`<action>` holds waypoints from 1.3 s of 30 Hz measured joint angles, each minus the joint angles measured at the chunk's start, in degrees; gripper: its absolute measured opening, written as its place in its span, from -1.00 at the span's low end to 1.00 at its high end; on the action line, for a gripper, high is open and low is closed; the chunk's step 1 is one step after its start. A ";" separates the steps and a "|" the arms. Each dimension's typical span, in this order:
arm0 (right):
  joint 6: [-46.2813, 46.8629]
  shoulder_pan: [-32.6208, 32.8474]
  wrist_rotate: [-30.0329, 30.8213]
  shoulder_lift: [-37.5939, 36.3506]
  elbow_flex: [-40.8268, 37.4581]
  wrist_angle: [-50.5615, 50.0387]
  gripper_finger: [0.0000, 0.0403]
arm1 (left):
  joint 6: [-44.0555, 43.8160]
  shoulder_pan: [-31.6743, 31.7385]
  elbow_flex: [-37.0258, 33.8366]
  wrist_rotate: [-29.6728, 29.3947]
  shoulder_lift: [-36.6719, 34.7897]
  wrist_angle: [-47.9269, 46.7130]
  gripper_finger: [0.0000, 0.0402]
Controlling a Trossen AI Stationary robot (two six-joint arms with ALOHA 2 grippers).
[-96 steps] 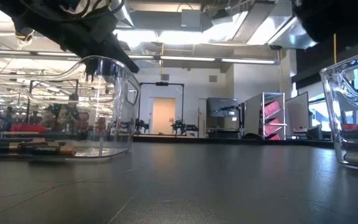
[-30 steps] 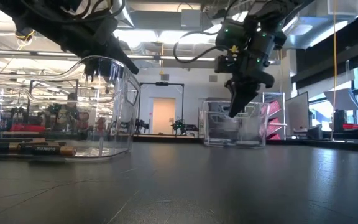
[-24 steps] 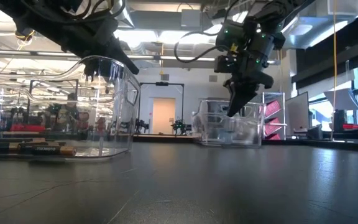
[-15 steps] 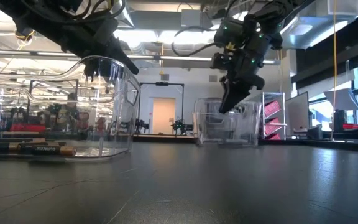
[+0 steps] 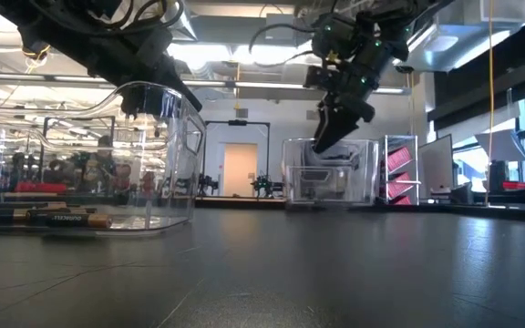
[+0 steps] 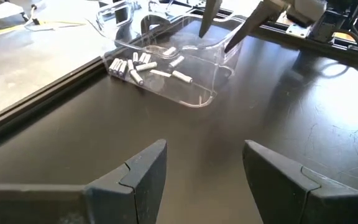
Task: Sort batteries
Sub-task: Move the transparent bins to the top center of the table
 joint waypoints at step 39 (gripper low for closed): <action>-3.68 22.83 -11.50 4.28 0.35 25.46 -0.01 | -38.80 -18.92 43.00 8.50 9.24 -87.81 -0.18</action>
